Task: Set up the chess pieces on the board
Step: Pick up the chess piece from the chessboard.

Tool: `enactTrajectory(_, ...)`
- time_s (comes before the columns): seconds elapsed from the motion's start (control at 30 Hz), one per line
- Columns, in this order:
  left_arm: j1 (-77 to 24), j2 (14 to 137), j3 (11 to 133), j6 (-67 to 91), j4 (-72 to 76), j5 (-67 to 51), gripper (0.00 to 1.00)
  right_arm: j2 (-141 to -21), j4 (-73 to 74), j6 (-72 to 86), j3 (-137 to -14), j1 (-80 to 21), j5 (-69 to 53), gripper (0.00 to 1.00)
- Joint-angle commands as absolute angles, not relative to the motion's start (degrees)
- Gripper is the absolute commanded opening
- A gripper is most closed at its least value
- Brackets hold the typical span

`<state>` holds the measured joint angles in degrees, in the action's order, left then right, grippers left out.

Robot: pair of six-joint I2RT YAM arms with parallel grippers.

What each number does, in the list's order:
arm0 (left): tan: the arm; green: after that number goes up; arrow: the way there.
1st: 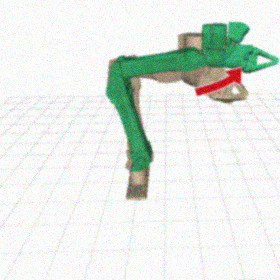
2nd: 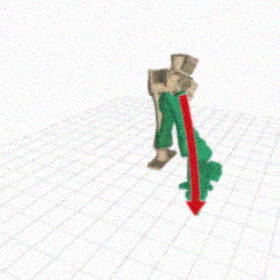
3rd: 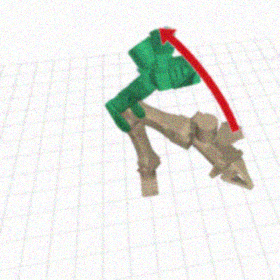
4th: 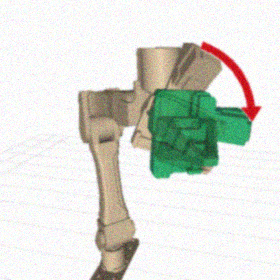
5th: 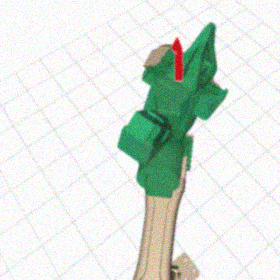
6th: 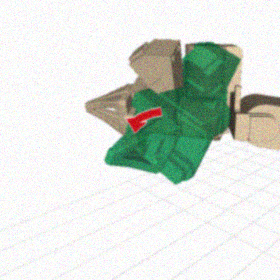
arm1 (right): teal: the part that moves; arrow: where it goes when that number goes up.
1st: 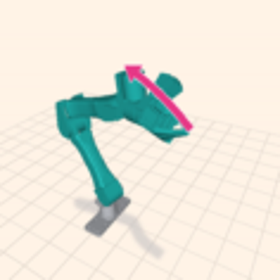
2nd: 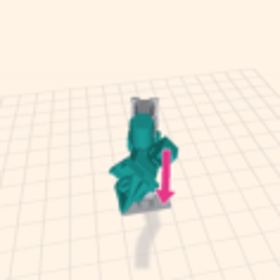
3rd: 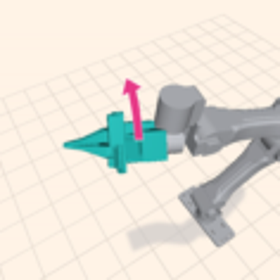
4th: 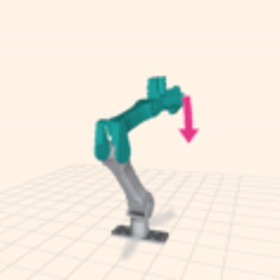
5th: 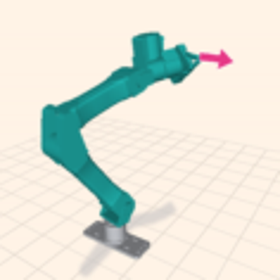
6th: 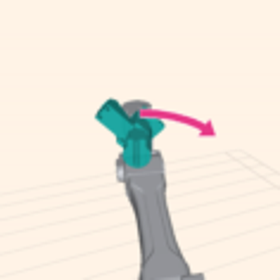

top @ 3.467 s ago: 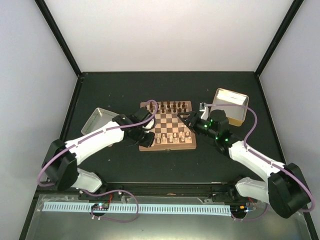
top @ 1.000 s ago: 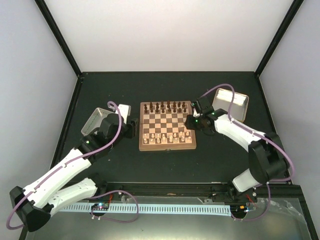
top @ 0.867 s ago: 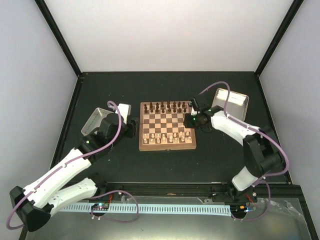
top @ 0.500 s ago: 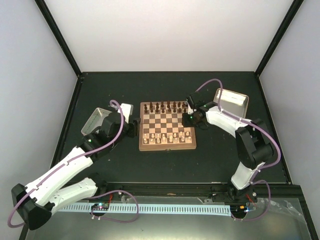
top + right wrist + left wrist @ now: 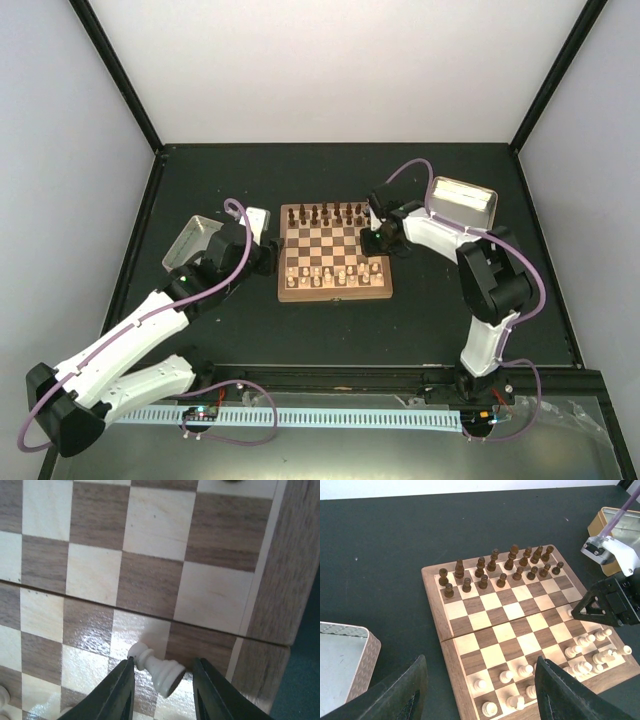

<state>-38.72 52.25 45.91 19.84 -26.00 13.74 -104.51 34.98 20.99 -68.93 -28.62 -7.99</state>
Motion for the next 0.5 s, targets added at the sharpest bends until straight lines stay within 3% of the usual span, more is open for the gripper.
enactTrajectory(0.0, -38.31, 52.49, 46.75, 18.94, -24.61, 13.36, 0.61, -106.08, 36.48, 19.75, -71.88, -28.98, -5.48, 0.36)
enactTrajectory(0.23, -38.23, 52.71, 46.74, 18.90, -24.77, 13.27, 0.61, -107.63, 38.03, 18.72, -72.86, -29.66, -3.18, 0.37)
enactTrajectory(0.47, -38.13, 53.08, 46.63, 18.98, -24.65, 12.54, 0.61, -107.59, 36.20, 19.51, -71.54, -30.25, -6.40, 0.24)
